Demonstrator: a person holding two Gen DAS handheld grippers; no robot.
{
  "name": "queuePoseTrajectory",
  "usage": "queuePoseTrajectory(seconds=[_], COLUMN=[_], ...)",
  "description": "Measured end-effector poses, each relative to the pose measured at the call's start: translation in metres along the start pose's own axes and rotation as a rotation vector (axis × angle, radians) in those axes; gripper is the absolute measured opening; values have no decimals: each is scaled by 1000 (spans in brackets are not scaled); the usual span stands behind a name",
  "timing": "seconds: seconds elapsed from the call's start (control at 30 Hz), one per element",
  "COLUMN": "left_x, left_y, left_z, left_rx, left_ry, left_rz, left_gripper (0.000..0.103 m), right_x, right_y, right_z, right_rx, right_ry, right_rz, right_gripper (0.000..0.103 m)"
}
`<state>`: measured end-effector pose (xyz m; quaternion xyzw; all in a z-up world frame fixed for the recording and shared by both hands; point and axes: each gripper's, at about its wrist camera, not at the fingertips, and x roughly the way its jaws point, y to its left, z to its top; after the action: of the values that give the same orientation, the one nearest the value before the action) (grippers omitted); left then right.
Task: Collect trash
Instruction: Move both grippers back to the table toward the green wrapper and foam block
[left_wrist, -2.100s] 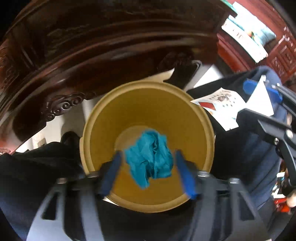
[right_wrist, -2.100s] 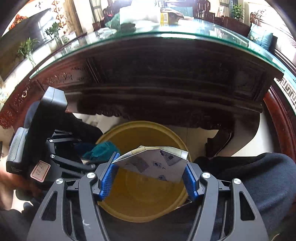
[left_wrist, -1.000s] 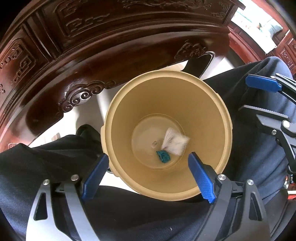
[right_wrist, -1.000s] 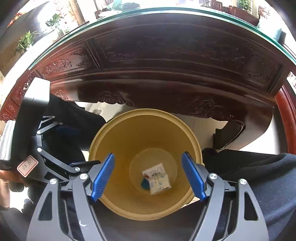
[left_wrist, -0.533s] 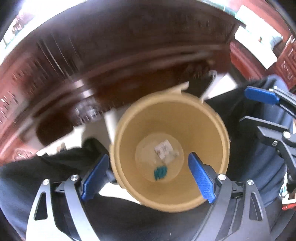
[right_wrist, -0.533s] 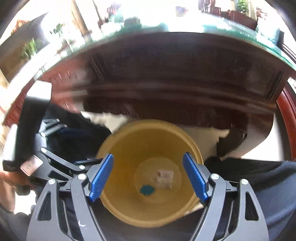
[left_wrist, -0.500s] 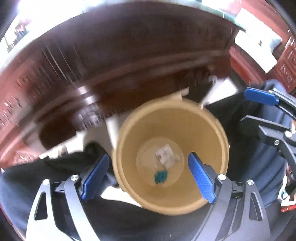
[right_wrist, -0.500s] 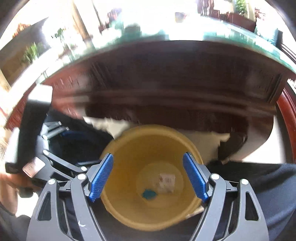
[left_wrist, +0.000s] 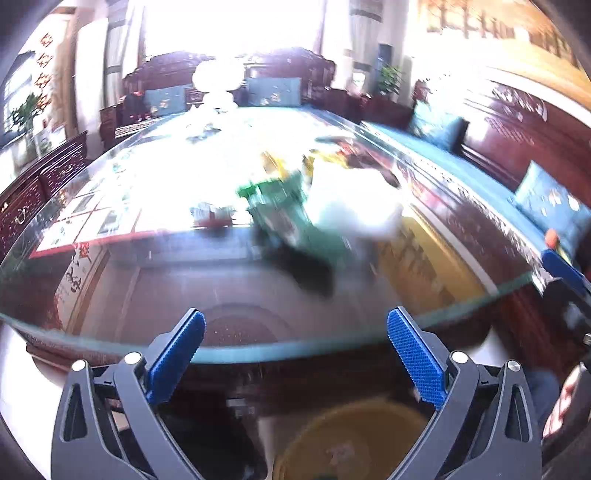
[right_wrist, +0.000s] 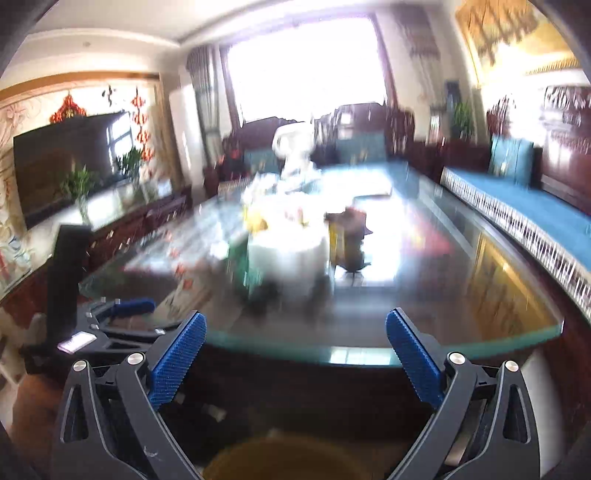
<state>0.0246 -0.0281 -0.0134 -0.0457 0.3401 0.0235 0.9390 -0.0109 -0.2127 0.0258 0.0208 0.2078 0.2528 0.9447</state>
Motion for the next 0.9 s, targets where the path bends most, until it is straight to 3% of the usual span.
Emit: queuePoseTrajectory(seconds=[0.1, 0.43, 0.73, 0.77, 0.83, 0.87, 0.9], left_x=[25, 83, 109, 109, 105, 105, 106], left_y=[10, 15, 20, 19, 18, 16, 17], left_z=[22, 50, 64, 65, 63, 62, 62], left_rx=[-39, -106, -131, -129, -119, -114, -115], left_ry=[26, 95, 133, 132, 126, 129, 136], left_rz=[14, -71, -34, -39, -42, -50, -66], left_gripper=[99, 99, 98, 95, 69, 45, 39], right_x=[16, 52, 72, 73, 73, 73, 73], right_y=[-3, -12, -24, -24, -25, -25, -24], right_z=[15, 13, 3, 2, 2, 2, 2], right_rx=[14, 77, 120, 120, 123, 125, 125], right_ry=[-13, 55, 115, 118, 123, 124, 127], right_rz=[12, 41, 53, 52, 56, 59, 60], right_gripper=[95, 95, 95, 95, 95, 95, 95])
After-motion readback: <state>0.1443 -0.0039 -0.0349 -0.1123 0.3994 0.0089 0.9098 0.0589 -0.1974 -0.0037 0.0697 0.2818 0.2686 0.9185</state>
